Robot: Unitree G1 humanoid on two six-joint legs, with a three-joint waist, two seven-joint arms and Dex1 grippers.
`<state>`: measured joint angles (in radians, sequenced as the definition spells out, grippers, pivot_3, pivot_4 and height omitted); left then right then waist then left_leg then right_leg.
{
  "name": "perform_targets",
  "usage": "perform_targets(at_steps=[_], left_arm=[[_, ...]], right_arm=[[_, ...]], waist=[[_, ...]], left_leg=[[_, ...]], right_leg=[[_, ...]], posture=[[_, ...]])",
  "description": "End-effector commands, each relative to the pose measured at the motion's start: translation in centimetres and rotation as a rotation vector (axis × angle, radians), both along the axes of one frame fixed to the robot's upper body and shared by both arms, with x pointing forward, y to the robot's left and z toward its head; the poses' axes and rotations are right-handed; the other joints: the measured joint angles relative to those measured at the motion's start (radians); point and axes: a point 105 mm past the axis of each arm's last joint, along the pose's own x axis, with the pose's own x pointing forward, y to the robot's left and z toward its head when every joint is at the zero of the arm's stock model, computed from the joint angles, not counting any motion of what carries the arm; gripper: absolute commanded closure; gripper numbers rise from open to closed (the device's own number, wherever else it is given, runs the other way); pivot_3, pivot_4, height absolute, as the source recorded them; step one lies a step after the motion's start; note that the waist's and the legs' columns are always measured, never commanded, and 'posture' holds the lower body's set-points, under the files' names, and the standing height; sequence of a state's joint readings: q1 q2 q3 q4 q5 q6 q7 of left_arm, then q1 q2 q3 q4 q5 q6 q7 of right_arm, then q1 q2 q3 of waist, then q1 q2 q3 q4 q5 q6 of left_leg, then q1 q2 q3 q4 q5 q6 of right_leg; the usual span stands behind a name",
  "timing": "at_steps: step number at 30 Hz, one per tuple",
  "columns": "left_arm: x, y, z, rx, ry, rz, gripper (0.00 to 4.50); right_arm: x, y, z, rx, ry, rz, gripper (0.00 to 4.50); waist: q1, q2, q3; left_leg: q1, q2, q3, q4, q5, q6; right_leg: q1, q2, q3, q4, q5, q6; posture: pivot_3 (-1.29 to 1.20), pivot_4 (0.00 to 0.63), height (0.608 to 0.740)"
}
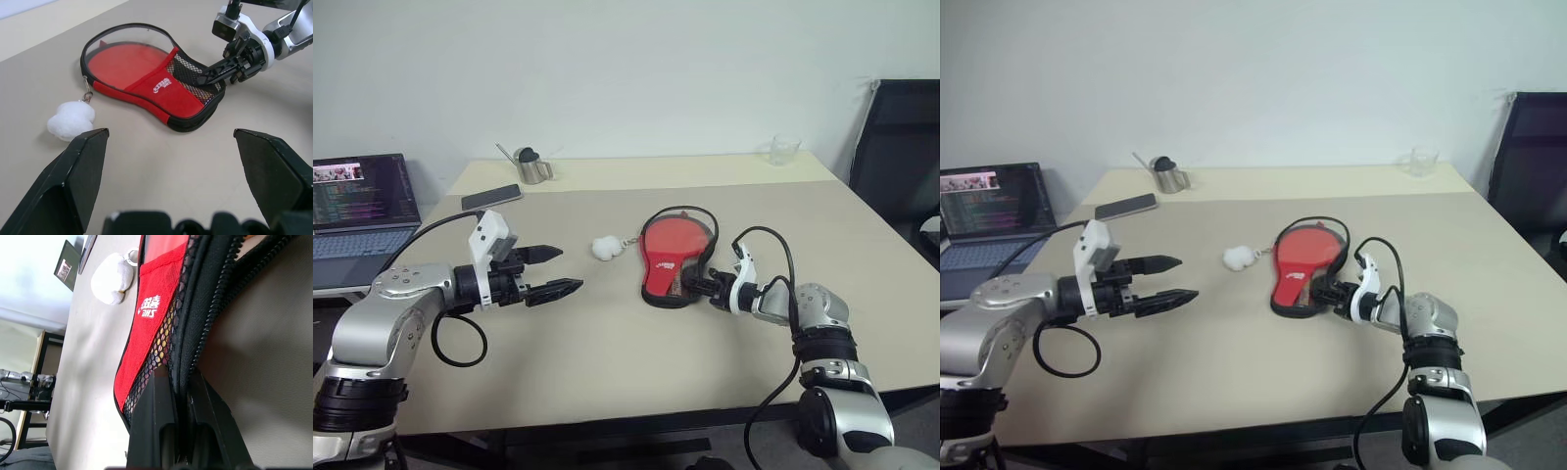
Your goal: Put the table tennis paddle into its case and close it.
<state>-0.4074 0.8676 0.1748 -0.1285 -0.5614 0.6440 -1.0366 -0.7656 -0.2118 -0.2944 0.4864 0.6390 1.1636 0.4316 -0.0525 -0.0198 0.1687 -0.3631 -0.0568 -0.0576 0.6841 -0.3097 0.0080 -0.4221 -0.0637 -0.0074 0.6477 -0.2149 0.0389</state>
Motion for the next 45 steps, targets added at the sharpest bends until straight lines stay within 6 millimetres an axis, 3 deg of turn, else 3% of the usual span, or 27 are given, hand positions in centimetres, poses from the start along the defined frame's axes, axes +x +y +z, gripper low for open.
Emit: perform_targets(at_steps=[1, 4, 12, 22, 31, 41, 45], left_arm=[[0.1, -0.5, 1.0, 0.005, -0.05, -0.021, 0.0], [0.2, -0.6, 1.0, 0.007, -0.049, -0.024, 0.0], [0.3, -0.8, 0.9, -0.011, -0.035, -0.05, 0.0], [0.9, -1.4, 1.2, -0.002, -0.03, -0.094, 0.0], [1.1, -1.3, 1.2, 0.015, -0.026, -0.1, 0.0], [1.2, -1.2, 1.2, 0.023, -0.025, -0.101, 0.0], [1.3, -1.3, 1.2, 0.023, -0.027, -0.104, 0.0]], right_arm=[[-0.8, 0.9, 0.8, 0.025, -0.013, 0.056, 4.48], [-1.8, 0.7, 0.7, 0.011, -0.001, 0.102, 4.48], [-7.0, -0.3, 0.1, -0.075, -0.007, 0.323, 4.48], [-12.0, -1.8, -1.6, -0.196, -0.021, 0.55, 4.48], [-12.8, -2.0, -2.6, -0.19, 0.004, 0.549, 4.48], [-14.9, -1.2, -1.7, -0.105, 0.006, 0.569, 4.48], [-14.9, -1.1, -1.8, -0.105, 0.012, 0.556, 4.48]], waist=[[0.0, 0.0, 0.0], [0.0, 0.0, 0.0], [0.017, 0.0, 0.0], [0.024, 0.0, 0.0], [0.026, -0.001, 0.0], [0.027, -0.001, 0.0], [0.026, -0.001, 0.0]], left_leg=[[0.0, 0.0, 0.0, -0.002, 0.0, 0.0], [-0.001, 0.001, 0.0, -0.005, 0.0, -0.001], [-0.003, 0.001, 0.0, -0.007, -0.002, 0.0], [-0.002, 0.0, 0.0, -0.007, -0.002, 0.001], [-0.002, 0.0, -0.001, -0.007, -0.002, 0.001], [-0.002, 0.0, -0.003, -0.007, -0.002, 0.0], [-0.002, 0.0, -0.003, -0.006, -0.002, 0.001]], right_leg=[[0.0, 0.0, 0.0, -0.001, 0.0, 0.0], [-0.003, 0.0, 0.001, -0.002, -0.001, -0.002], [-0.004, -0.001, 0.0, -0.006, -0.005, -0.001], [-0.002, -0.001, -0.002, -0.005, -0.007, 0.001], [-0.002, -0.002, -0.002, -0.005, -0.007, 0.001], [-0.002, -0.002, -0.002, -0.005, -0.008, 0.0], [-0.001, -0.002, -0.002, -0.005, -0.008, 0.001]], posture=[[0.0, 0.15, 0.74], [0.0, 0.15, 0.74], [0.0, 0.15, 0.74], [0.0, 0.15, 0.74], [0.0, 0.15, 0.74], [0.0, 0.15, 0.74], [0.0, 0.15, 0.74]])
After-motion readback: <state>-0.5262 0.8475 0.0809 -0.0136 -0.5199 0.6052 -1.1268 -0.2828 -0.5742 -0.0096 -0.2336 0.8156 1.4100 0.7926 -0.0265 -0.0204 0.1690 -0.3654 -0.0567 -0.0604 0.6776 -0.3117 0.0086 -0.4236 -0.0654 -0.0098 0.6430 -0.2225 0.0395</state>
